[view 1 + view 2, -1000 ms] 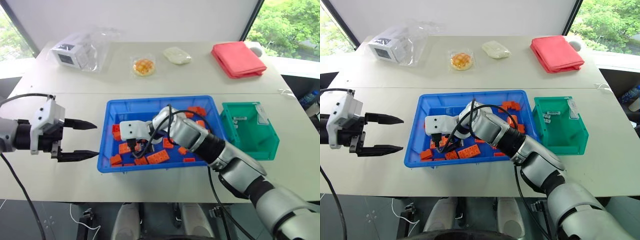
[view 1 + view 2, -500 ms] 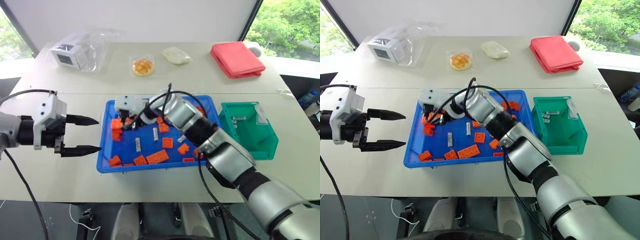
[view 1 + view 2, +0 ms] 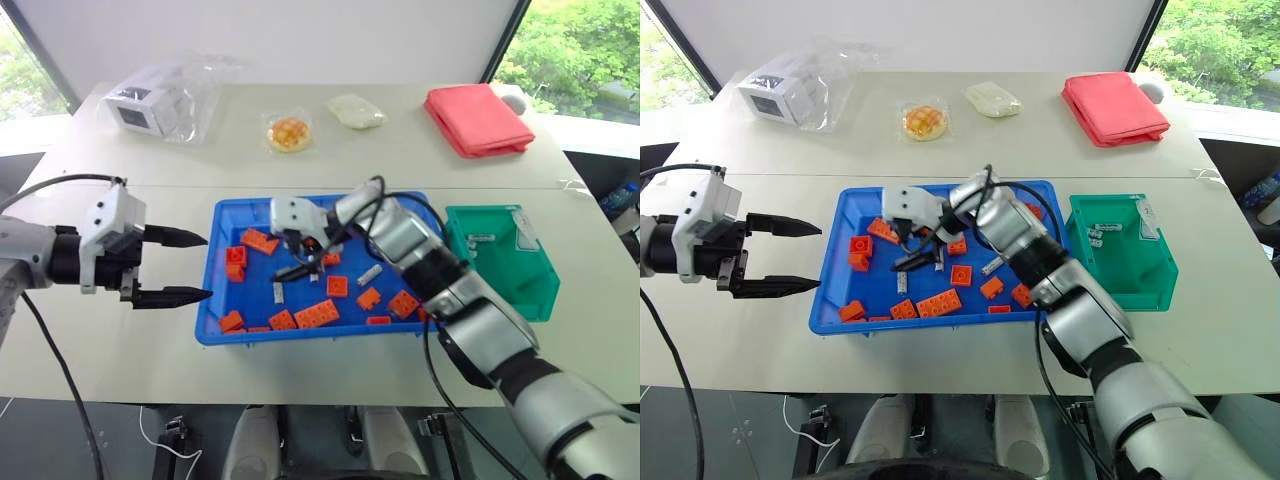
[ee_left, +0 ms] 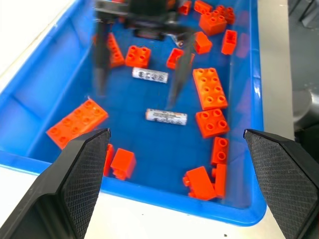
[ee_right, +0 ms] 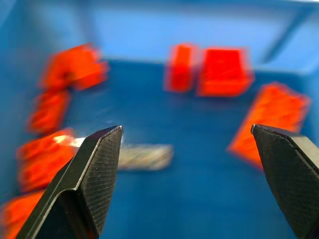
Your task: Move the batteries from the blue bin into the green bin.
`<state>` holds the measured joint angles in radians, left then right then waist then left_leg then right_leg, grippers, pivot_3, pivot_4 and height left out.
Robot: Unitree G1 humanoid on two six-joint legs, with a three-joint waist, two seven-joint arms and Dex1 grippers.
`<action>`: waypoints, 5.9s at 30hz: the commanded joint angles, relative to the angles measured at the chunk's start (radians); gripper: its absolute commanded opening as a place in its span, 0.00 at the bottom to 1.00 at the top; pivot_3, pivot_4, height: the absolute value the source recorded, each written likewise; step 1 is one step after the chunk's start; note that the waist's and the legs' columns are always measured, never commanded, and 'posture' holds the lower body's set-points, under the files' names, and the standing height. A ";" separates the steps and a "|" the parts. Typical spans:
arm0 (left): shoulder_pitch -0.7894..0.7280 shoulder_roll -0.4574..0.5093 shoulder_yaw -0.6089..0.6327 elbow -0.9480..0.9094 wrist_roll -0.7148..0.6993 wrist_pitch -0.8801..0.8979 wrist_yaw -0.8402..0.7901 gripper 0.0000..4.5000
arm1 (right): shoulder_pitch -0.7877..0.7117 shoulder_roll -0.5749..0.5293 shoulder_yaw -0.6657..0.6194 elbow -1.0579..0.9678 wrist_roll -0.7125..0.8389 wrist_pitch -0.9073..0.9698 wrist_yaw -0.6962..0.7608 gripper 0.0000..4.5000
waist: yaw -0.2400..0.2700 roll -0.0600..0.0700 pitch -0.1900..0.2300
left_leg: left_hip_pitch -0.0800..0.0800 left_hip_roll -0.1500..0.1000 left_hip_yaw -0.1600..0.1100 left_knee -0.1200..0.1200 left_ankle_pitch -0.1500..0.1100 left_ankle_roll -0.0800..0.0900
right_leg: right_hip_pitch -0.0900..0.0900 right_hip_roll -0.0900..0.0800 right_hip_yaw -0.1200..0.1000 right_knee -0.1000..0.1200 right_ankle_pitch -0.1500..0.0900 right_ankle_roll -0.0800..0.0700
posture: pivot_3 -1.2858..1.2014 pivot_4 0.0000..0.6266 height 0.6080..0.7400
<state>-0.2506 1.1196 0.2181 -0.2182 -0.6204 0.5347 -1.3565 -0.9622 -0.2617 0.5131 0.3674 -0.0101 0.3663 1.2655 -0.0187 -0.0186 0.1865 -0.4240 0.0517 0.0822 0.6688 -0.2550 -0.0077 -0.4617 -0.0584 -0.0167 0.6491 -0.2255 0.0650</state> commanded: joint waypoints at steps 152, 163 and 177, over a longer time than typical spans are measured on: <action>-0.331 -0.339 -0.240 0.125 0.086 -0.052 0.065 1.00 | 0.264 -0.654 -0.256 -0.530 0.238 0.168 -0.146 0.53 | -0.002 -0.006 -0.001 | 0.016 0.000 0.001 -0.003 -0.002 0.004 | 0.015 0.005 0.009 -0.006 -0.004 -0.001 | 0.52 0.24 0.95; -0.228 -0.295 -0.155 -0.002 0.049 0.009 0.136 1.00 | 0.081 -0.490 0.018 -0.105 -0.027 -0.242 0.095 0.53 | 0.005 -0.007 -0.001 | 0.013 0.000 0.001 -0.002 -0.002 0.004 | 0.015 0.005 0.009 -0.007 -0.003 0.001 | 0.52 0.24 0.95; -0.168 -0.273 -0.120 -0.053 0.023 0.023 0.179 1.00 | 0.096 -0.381 -0.061 -0.008 -0.011 -0.197 0.165 0.01 | 0.006 -0.007 -0.001 | 0.016 0.000 0.000 -0.002 -0.002 0.003 | 0.016 0.006 0.009 -0.003 -0.004 -0.001 | 0.52 0.24 0.95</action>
<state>-0.3990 0.8343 0.0726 -0.2513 -0.5807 0.5628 -1.1772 -0.8717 -0.6384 0.4946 0.4055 -0.0540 0.1155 1.4223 -0.0129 -0.0254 0.1859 -0.4079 0.0521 0.0823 0.6670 -0.2567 -0.0046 -0.4454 -0.0527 -0.0076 0.6457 -0.2297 0.0636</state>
